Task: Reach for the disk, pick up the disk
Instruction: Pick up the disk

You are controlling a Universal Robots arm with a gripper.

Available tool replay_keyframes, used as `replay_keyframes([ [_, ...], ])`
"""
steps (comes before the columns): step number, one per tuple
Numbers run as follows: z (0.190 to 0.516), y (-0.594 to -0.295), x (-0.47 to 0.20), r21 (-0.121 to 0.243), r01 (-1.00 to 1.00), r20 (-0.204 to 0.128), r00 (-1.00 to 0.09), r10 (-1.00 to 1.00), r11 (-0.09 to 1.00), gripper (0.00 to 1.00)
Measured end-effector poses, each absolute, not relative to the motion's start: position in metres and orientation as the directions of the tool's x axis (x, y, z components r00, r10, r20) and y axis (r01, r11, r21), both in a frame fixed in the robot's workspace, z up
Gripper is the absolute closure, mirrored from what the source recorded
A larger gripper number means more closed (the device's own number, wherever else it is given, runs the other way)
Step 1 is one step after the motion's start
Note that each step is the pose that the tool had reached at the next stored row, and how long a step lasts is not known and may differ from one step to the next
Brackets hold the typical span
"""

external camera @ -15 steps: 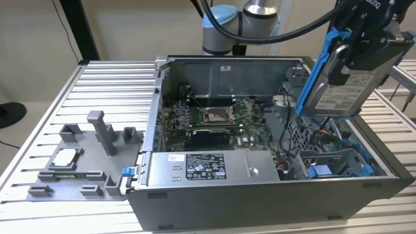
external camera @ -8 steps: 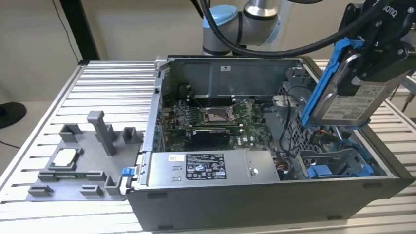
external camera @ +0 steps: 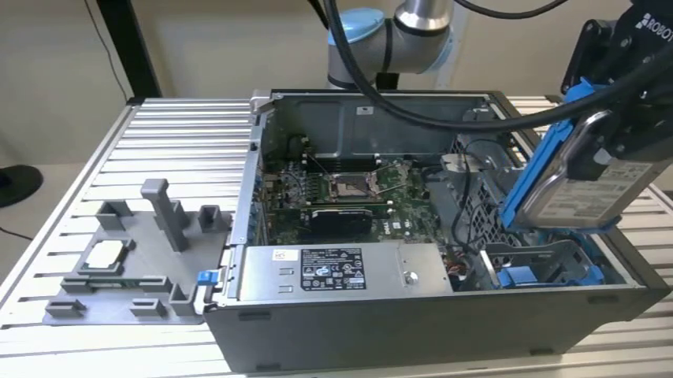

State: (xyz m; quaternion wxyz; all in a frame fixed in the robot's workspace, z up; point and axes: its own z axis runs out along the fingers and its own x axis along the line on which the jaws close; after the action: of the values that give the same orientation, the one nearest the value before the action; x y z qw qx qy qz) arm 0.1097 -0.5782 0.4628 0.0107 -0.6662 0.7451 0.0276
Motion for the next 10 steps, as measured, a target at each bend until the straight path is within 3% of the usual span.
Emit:
replay_keyframes([
  [10, 0.462, -0.595, 0.110, 0.027, -0.993, -0.053, -0.112, -0.992, 0.111, 1.00],
])
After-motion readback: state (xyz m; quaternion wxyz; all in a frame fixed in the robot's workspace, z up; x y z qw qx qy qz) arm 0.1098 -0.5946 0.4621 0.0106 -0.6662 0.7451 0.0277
